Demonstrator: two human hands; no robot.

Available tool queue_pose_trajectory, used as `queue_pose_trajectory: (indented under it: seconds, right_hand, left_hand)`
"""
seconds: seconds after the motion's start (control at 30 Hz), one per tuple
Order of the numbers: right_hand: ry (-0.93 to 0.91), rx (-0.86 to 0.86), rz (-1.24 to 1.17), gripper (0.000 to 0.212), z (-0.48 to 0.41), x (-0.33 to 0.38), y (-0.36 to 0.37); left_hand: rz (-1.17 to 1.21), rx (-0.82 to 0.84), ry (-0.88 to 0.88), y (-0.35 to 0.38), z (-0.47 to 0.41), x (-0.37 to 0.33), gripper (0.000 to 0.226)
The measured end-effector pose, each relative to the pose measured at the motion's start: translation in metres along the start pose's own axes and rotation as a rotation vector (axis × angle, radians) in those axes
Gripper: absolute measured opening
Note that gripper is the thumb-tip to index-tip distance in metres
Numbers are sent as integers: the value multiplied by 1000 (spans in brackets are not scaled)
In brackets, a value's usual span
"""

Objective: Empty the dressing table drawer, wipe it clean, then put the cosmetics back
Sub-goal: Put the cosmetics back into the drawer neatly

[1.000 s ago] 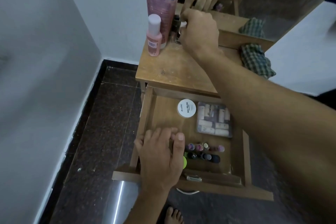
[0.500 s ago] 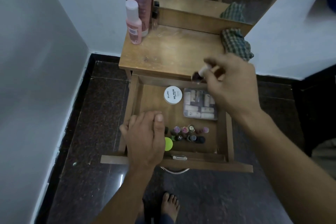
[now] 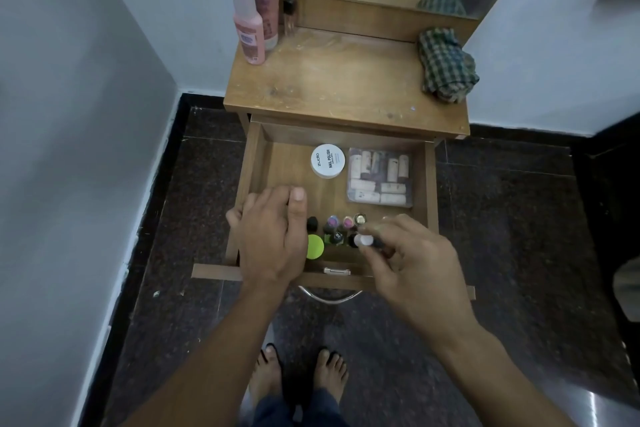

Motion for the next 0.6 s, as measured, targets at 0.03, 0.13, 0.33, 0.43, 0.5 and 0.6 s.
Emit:
queue_pose_trajectory:
  seconds: [0.03, 0.13, 0.33, 0.43, 0.5, 0.6]
  right_hand:
    - [-19, 8, 14, 18, -1, 5, 2]
    - [-58, 53, 87, 15, -5, 13, 5]
    - [-86, 73, 166, 6, -2, 14, 2]
    - [-80, 112, 179, 11, 3, 14, 9]
    - [-75, 146, 200, 10, 2, 14, 18]
    - [-79, 176, 250, 8, -4, 14, 32]
  left_hand:
    - [-4, 1, -1, 0, 0, 0, 85]
    - [-19, 12, -11, 1, 0, 2, 85]
    - [-17, 24, -31, 1, 0, 5, 86]
    - [-3, 18, -28, 1, -1, 3, 84]
    - [-1, 17, -27, 1, -1, 3, 83]
    - [-6, 15, -23, 1, -1, 3, 83]
Point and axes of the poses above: each hand's wrist, its own z-axis away from the middle knuckle, its own y-axis out of the palm, x = y × z, the point moved 8 cm from there along -z, towards the middle knuckle, and after that the axes turned 8 degrees about z, right-handed, at the moved point
